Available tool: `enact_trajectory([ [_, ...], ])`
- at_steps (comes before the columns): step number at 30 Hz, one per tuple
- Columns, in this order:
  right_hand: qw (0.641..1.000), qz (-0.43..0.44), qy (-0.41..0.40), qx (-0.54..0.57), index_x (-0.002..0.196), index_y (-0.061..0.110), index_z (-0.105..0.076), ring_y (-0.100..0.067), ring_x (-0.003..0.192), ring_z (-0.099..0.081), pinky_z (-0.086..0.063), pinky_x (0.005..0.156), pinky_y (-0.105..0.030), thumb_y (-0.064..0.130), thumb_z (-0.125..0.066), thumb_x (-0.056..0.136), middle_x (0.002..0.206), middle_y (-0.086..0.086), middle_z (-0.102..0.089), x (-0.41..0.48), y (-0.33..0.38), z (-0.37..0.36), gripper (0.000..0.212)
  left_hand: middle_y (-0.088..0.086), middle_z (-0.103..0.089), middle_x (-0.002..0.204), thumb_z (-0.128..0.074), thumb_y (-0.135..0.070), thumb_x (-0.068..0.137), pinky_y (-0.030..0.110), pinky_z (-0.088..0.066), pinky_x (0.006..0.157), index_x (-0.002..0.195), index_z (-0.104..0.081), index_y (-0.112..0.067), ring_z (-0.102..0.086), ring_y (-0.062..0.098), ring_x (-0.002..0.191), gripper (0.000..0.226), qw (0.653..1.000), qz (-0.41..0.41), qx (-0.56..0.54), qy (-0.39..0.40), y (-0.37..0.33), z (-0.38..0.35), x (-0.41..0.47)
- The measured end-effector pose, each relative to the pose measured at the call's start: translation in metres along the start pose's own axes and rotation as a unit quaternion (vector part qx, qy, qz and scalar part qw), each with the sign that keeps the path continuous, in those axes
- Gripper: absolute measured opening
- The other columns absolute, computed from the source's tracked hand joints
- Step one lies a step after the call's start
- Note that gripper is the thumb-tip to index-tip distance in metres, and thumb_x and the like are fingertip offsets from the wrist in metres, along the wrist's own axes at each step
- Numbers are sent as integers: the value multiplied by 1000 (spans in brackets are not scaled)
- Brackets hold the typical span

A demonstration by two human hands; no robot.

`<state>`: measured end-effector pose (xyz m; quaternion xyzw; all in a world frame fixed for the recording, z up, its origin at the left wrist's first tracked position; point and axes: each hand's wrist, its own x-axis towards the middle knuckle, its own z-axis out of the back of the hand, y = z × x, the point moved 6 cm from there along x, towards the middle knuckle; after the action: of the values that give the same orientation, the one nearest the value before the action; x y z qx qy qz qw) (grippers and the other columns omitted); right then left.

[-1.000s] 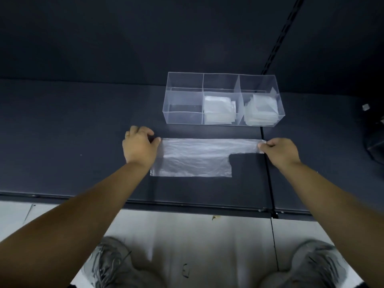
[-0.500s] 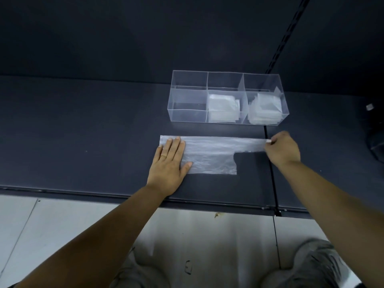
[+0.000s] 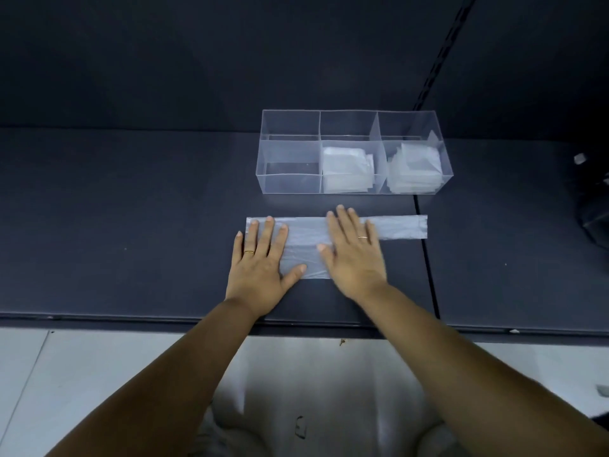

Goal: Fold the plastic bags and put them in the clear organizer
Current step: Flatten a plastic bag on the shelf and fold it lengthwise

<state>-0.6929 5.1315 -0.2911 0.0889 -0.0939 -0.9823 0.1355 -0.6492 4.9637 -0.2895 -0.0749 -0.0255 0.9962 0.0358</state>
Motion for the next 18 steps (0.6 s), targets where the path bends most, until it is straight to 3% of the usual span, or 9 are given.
enact_trajectory([
  [5,995,-77,5,-56,154,23,3,-18,148,12,12,118,-43,53,-13,98,162,-3,9,-13,-86,22,65,5,9,161,6,-75,80,45,11,116,152,7,-25,14,27,147,88,1000,2,2,-5,0,3,0],
  [8,996,-56,-68,-33,152,16,-19,-28,147,-9,3,118,-44,46,-38,98,160,-10,-11,-28,-89,46,65,3,13,161,8,-76,77,48,12,116,151,12,-26,17,26,146,90,1000,5,5,14,-1,3,0],
  [10,993,10,-111,33,136,16,-47,-30,133,-34,-19,110,-39,38,-59,90,144,-9,-39,-43,-74,60,52,3,13,161,0,-76,80,49,17,113,152,9,-26,18,25,146,89,1000,15,-13,16,1,7,0],
  [12,988,78,-105,79,109,20,-62,-25,112,-48,-29,91,-31,32,-71,81,118,-1,-52,-59,-56,61,32,3,6,161,-19,-69,89,45,19,113,153,-3,-23,14,23,147,81,999,11,-44,-19,-1,18,-2],
  [15,990,88,-64,94,92,16,-69,-24,97,-52,-33,81,-32,22,-78,77,101,0,-54,-68,-46,48,18,3,-18,159,-41,-52,96,31,14,116,150,-26,-16,-5,19,148,67,988,-69,-116,-71,-24,34,-15],
  [18,989,48,-64,125,83,14,-69,-23,93,-52,-36,83,-32,15,-73,82,95,-2,-55,-61,-46,47,5,1,-25,157,-48,-46,96,20,13,115,148,-32,-13,-12,14,147,64,977,-144,-151,-45,-52,32,-26],
])
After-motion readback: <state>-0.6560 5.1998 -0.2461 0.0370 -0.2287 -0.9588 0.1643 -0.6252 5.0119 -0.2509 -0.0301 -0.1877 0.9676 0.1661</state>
